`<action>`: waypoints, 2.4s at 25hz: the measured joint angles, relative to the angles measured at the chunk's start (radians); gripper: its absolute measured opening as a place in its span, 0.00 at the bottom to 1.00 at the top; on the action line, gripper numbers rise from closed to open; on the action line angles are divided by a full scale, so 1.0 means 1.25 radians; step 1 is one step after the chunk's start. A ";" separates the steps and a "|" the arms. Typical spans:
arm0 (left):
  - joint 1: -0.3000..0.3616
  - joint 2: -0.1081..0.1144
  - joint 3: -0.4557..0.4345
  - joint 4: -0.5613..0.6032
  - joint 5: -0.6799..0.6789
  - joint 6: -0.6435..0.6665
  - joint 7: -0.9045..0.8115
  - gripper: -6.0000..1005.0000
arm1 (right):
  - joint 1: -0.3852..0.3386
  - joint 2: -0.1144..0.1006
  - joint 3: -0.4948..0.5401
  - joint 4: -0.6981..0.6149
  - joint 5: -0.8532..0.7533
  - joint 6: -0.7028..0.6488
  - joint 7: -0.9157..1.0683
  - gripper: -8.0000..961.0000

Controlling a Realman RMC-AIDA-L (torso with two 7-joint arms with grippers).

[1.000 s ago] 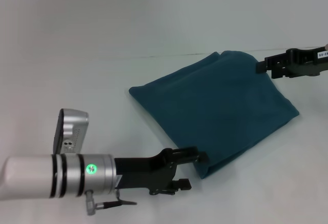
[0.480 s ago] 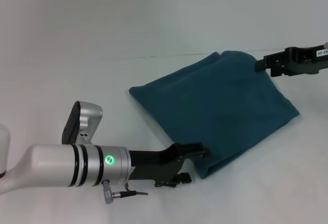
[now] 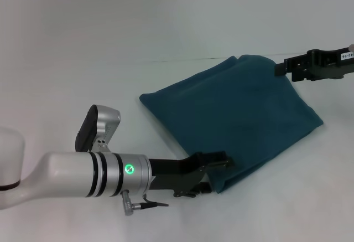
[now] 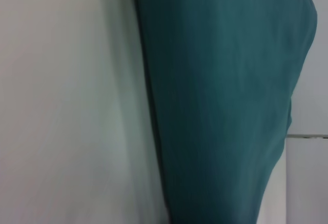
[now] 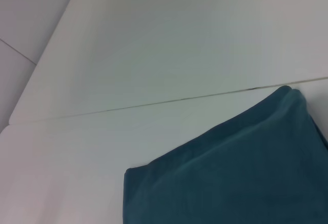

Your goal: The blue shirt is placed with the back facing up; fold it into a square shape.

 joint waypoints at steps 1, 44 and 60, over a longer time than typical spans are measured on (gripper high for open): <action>-0.002 0.000 0.000 -0.002 0.000 -0.002 0.001 0.94 | 0.000 0.000 0.000 0.000 0.000 0.000 0.000 0.68; 0.021 0.000 -0.001 -0.019 -0.025 0.025 0.065 0.04 | -0.006 0.000 0.001 0.002 0.000 0.017 0.002 0.68; 0.203 0.054 -0.015 0.204 0.064 0.149 -0.040 0.04 | -0.007 0.000 0.000 0.013 0.000 0.014 0.011 0.68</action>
